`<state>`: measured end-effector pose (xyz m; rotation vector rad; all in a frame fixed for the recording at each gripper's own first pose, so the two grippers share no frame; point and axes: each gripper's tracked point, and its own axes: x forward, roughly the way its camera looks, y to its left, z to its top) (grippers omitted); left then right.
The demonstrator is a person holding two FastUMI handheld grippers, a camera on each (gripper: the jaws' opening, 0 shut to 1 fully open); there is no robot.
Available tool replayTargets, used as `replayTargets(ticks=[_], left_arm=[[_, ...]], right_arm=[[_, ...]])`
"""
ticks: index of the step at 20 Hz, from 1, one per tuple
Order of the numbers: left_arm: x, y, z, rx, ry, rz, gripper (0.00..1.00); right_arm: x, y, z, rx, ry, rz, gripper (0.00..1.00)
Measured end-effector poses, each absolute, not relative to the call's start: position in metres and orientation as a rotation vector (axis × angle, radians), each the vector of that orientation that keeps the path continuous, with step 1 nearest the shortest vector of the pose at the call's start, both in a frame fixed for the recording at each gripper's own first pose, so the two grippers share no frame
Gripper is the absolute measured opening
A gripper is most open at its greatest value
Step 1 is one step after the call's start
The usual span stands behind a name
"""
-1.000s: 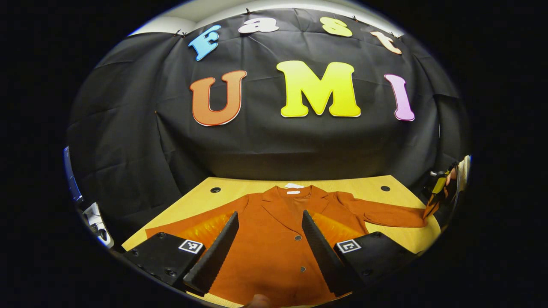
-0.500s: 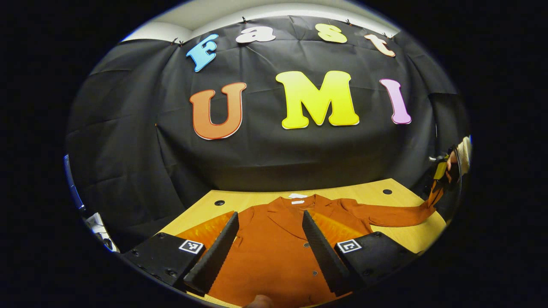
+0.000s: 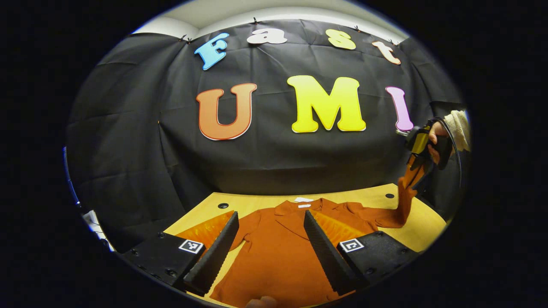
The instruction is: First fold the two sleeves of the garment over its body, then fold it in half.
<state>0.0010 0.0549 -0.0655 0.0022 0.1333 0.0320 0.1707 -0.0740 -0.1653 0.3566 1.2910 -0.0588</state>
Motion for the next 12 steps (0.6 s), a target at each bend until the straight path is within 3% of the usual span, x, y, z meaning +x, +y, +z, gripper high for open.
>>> replayTargets(ticks=[7,12], left_arm=[[-0.003,0.124,-0.089,-0.019,0.163,0.089,0.99],[-0.013,0.17,-0.109,-0.049,0.192,0.157,0.99]], right_arm=[[0.198,0.137,-0.164,0.293,1.317,0.23,0.0],[0.2,0.264,-0.197,0.262,1.388,0.351,0.0]])
